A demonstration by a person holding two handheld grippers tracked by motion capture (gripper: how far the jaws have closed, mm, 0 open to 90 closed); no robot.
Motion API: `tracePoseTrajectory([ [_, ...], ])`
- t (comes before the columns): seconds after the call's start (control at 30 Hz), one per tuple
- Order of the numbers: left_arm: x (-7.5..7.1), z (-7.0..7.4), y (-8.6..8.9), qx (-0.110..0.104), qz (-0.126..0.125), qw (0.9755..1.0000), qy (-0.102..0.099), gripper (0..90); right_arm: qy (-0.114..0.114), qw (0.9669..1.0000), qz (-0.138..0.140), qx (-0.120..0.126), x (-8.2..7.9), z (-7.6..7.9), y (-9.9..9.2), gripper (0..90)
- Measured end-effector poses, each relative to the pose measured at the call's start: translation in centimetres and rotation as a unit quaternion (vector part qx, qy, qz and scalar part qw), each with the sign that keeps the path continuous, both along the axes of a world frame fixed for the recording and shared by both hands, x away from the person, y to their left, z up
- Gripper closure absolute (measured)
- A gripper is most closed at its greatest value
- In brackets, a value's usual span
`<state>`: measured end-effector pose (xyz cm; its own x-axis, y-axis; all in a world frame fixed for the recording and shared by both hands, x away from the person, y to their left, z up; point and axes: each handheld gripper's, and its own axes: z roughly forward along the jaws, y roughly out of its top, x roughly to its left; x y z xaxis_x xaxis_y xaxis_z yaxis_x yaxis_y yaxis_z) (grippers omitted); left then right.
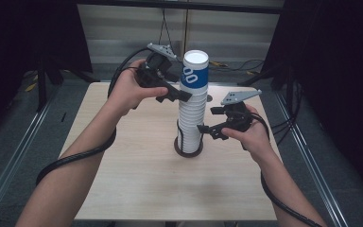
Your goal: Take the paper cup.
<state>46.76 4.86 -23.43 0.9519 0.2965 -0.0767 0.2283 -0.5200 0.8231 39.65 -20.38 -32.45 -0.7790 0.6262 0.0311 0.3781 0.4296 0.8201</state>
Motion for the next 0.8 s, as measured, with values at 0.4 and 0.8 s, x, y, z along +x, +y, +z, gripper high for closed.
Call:
tracePoseTrajectory([
  [0.4,0.9,-0.4,-1.2,-0.032,0.01,0.9994,-0.002,14.9,-0.017,0.9998,-0.012,0.009,0.9,1.1,0.2,13.9],
  [0.8,1.1,-0.7,-1.8,-0.056,0.018,0.9982,-0.007,17.1,-0.035,0.9985,-0.018,0.037,2.1,2.7,1.4,13.4],
])
